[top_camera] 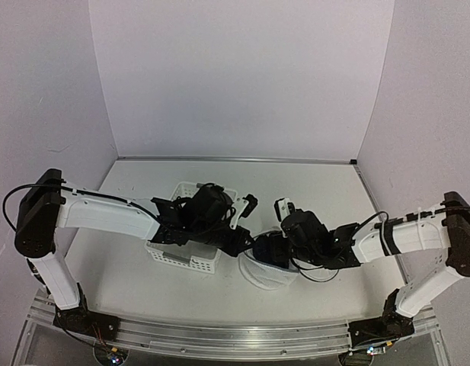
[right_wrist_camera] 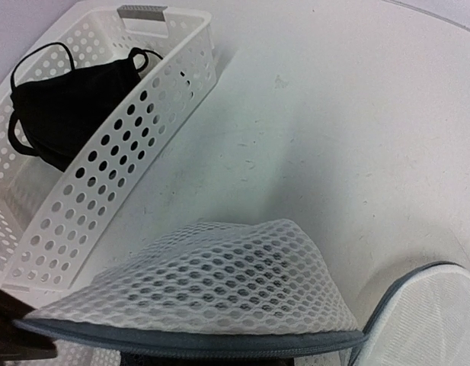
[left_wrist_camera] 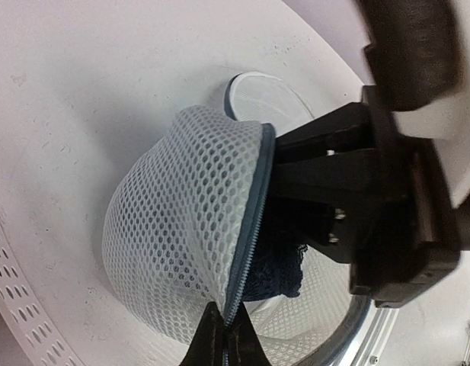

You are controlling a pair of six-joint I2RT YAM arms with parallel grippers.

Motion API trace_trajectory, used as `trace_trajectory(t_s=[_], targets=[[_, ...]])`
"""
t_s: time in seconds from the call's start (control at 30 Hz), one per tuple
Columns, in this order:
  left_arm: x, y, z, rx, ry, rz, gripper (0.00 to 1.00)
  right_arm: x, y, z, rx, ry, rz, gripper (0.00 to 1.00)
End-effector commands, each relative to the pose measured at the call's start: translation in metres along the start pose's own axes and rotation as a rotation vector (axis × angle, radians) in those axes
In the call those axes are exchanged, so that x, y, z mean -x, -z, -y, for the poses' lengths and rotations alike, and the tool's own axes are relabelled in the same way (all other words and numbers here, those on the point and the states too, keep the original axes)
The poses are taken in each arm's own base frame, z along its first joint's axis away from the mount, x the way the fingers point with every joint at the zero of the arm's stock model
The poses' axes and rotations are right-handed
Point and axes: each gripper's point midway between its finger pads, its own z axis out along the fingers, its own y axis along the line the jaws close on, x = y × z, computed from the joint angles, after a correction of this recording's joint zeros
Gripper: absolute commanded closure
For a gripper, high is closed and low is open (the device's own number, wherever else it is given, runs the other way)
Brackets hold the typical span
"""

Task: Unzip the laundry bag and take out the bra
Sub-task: Pick up the bra from the laundry bag.

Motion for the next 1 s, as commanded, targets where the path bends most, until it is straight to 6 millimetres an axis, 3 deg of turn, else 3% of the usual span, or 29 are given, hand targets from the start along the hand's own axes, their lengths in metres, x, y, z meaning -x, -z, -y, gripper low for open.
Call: trace_trajectory(t_s=[0.0,0.13,0.27,0.7,0.97], targets=[[0.015,0.026,0.018,-0.048,-0.067,0.066,1.0,0.016,-0.01,-0.006,0.02,-0.063,0.029,1.0],[0.007,0.029,0.014,-0.04,-0.067,0.057,1.0,0.008,-0.014,-0.003,0.063,-0.11,0.0,1.0],[0.0,0.025,0.008,-0.022,-0.059,0.043,1.0,0.018,-0.005,-0.008,0.106,-0.121,0.023,1.0],[-0.008,0.006,-0.004,0.019,0.009,0.015,1.0,0.073,0.056,-0.028,0.264,-0.115,0.158,1.0],[0.006,0.007,-0.007,0.051,0.06,0.055,1.0,0.08,0.079,-0.032,0.31,-0.062,0.144,1.0]])
